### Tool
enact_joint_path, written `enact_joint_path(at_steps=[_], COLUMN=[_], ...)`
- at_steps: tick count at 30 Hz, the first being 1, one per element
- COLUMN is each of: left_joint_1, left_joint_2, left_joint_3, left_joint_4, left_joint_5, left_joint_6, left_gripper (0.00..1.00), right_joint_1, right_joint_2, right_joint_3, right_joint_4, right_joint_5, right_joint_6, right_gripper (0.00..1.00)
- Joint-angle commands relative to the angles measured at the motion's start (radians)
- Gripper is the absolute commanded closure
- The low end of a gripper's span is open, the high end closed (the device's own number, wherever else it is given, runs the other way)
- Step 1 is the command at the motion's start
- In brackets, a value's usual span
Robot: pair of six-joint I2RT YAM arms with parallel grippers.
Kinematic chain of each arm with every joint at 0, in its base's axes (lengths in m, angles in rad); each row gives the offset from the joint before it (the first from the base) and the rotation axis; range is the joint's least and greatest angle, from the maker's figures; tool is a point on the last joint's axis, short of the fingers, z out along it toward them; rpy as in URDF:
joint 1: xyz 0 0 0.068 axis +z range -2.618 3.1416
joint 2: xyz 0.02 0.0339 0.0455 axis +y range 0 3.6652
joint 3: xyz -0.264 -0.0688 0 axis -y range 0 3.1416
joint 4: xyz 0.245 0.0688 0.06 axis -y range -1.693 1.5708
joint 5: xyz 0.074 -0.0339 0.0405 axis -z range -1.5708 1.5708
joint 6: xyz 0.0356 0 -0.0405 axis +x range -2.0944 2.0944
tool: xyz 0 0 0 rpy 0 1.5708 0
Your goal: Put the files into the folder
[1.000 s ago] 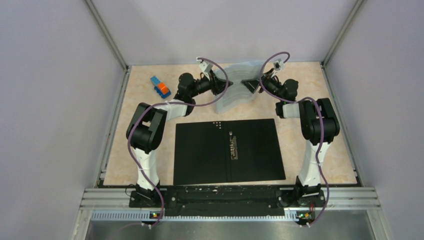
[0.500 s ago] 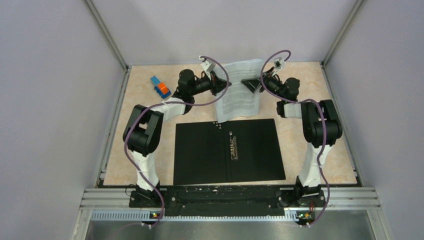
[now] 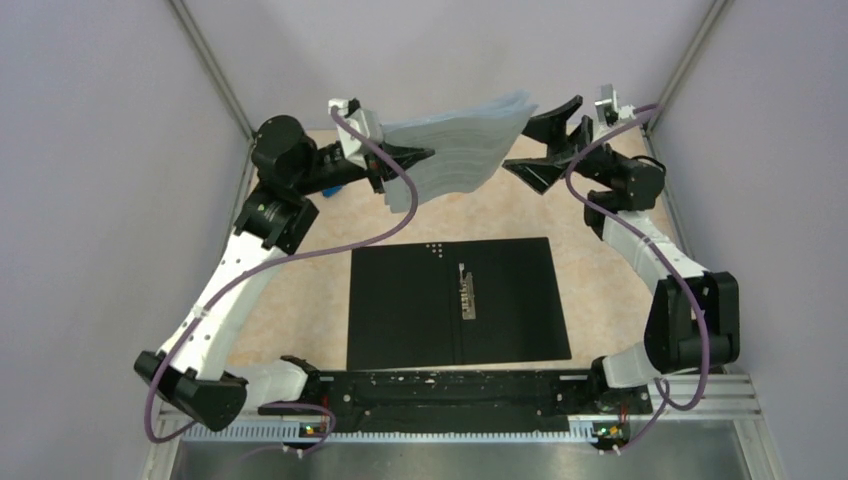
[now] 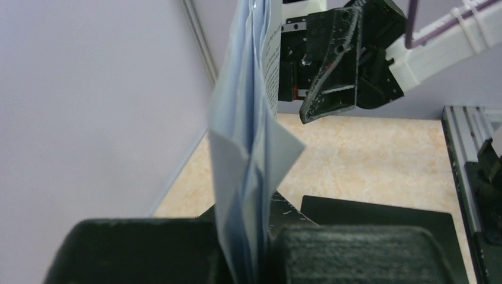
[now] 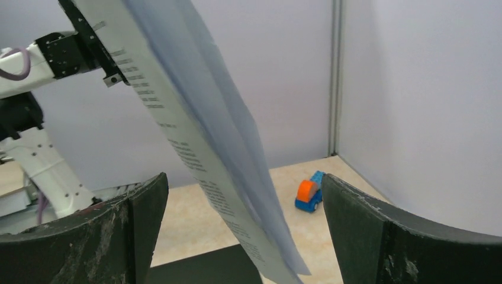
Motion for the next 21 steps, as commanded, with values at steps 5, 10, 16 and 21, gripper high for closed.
enact_joint_path(at_steps=[5, 10, 16, 21], left_joint_1=[-0.031, -0.052, -0.061, -0.08], left_joint_2=[-0.094, -0.123, -0.121, -0.144], left_joint_3=[0.05, 0.039, 0.038, 0.038], left_joint_4=[-0.264, -0.246, -0.198, -0.197], left_joint_5=[0.0, -0.012, 0.034, 0.039], left_joint_6=[0.138, 0.137, 0.092, 0.098], left_gripper=[1.0, 1.0, 1.0, 1.0], right_joint_1=[0.092, 0.164, 0.231, 0.231], right_joint_2=[-0.194, -0.318, -0.353, -0.371], right_joint_3=[-0.044, -0.08, -0.092, -0.08], right_joint_4=[0.005, -0.263, -0.422, -0.511], right_joint_5=[-0.11, -0.075, -0.039, -0.001], right_joint_6=[0.045, -0.176, -0.303, -0.389], right_gripper=[0.01, 0.01, 0.01, 0.03])
